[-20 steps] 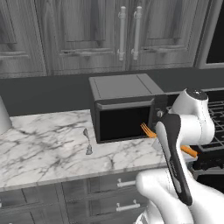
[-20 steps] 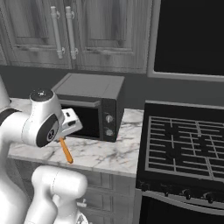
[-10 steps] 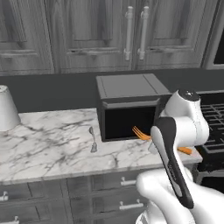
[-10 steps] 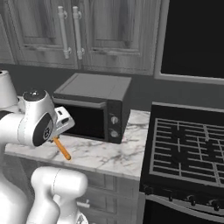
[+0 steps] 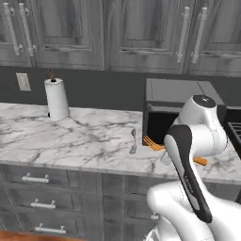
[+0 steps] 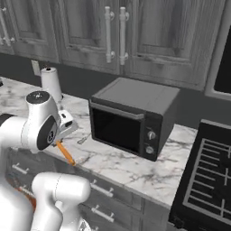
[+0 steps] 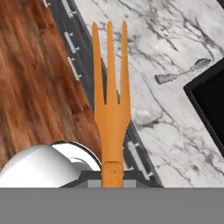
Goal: Take the fork and place it on the left side of the plate. Then take the spoon and place it on the right side of the plate. Make sure they're directly next to the plate.
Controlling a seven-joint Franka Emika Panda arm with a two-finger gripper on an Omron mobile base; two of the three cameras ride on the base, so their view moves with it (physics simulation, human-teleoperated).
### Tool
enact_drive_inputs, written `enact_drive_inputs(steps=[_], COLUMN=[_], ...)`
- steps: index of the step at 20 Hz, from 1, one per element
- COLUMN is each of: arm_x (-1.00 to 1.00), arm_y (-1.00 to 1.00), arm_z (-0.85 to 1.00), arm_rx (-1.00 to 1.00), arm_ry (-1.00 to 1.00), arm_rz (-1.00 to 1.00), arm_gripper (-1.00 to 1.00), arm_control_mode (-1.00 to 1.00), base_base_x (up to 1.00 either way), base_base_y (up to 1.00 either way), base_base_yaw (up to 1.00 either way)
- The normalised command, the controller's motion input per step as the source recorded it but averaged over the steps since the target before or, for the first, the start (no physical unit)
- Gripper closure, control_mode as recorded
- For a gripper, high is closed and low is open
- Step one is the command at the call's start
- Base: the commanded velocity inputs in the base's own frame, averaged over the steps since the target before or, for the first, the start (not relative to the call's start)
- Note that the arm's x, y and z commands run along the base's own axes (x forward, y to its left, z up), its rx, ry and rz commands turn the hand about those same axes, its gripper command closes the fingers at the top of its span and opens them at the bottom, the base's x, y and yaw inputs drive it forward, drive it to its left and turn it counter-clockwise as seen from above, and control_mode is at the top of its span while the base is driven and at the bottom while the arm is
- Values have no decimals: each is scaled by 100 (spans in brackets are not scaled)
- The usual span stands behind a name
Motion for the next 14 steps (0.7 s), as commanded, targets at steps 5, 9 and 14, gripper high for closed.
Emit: enact_drive_inputs(steps=[5,9,14], arm_x=[0,0,0], arm_y=[0,0,0], arm_z=[0,0,0], arm_rx=[0,0,0], arm_ry=[0,0,0], arm_rz=[0,0,0], arm_gripper=[100,100,100], arm_control_mode=[100,100,100], base_base_x=[-6,0,7], base_base_y=[57,52,48], base_base_yaw=[57,56,54])
